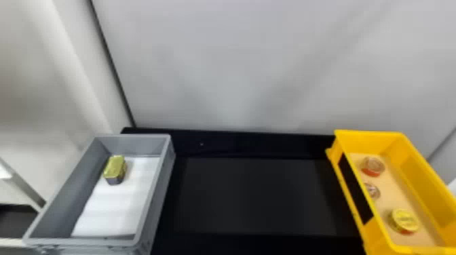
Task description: Pick up the round yellow can and place it in the yellow rectangular box
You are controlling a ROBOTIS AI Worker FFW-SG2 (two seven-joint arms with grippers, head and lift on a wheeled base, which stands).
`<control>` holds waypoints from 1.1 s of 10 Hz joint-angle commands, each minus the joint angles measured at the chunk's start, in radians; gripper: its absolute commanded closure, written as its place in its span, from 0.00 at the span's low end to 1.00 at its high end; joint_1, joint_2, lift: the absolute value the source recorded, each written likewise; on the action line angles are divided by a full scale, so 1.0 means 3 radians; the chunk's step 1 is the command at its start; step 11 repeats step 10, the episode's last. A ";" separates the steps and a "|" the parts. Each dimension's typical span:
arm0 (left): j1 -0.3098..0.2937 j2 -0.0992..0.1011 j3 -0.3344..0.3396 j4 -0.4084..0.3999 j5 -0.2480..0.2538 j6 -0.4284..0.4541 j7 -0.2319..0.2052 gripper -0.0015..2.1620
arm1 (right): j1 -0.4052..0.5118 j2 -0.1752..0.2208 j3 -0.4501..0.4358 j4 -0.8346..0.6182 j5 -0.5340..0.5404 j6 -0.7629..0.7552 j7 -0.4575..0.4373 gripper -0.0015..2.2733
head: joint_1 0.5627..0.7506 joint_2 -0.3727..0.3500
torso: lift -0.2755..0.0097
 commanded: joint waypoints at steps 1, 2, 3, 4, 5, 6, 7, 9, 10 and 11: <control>0.0000 -0.0009 0.0000 0.0000 0.0000 -0.0001 -0.0002 0.06 | -0.0050 -0.0108 -0.0028 -0.0068 -0.0202 0.0056 -0.0044 0.07 | 0.70 0.53 | 0.73; 0.0000 -0.0009 -0.0005 0.0000 0.0000 -0.0001 0.0003 0.06 | -0.0050 -0.0123 -0.0028 -0.0124 -0.0202 0.0107 -0.0070 0.07 | 0.70 0.53 | 0.73; 0.0000 -0.0009 -0.0010 0.0000 0.0000 -0.0001 0.0003 0.06 | -0.0061 -0.0134 -0.0028 -0.0150 -0.0202 0.0117 -0.0075 0.08 | 0.70 0.53 | 0.73; 0.0000 -0.0009 -0.0010 0.0000 -0.0005 -0.0001 0.0003 0.06 | -0.0071 -0.0128 -0.0022 -0.0170 -0.0217 0.0128 -0.0106 0.08 | 0.70 0.53 | 0.73; 0.0000 -0.0009 -0.0010 0.0000 -0.0005 -0.0001 0.0003 0.06 | -0.0076 -0.0128 -0.0022 -0.0170 -0.0238 0.0138 -0.0137 0.08 | 0.70 0.53 | 0.73; 0.0005 -0.0009 -0.0005 0.0000 -0.0010 -0.0001 -0.0002 0.06 | -0.0076 -0.0128 -0.0022 -0.0181 -0.0279 0.0210 -0.0157 0.09 | 0.70 0.53 | 0.73; 0.0015 -0.0009 0.0000 -0.0005 -0.0010 -0.0001 0.0003 0.06 | -0.0086 -0.0128 -0.0012 -0.0181 -0.0299 0.0317 -0.0177 0.10 | 0.70 0.53 | 0.73; 0.0021 -0.0009 0.0015 -0.0005 -0.0010 -0.0006 0.0003 0.06 | -0.0096 -0.0123 0.0044 -0.0186 -0.0350 0.0470 -0.0310 0.12 | 0.70 0.53 | 0.73; 0.0031 -0.0009 0.0020 -0.0005 -0.0010 -0.0011 0.0003 0.06 | -0.0112 -0.0128 0.0085 -0.0186 -0.0350 0.0496 -0.0361 0.12 | 0.70 0.53 | 0.73; 0.0031 -0.0009 0.0020 -0.0005 -0.0010 -0.0011 0.0003 0.06 | -0.0112 -0.0128 0.0085 -0.0186 -0.0350 0.0496 -0.0361 0.12 | 0.70 0.53 | 0.73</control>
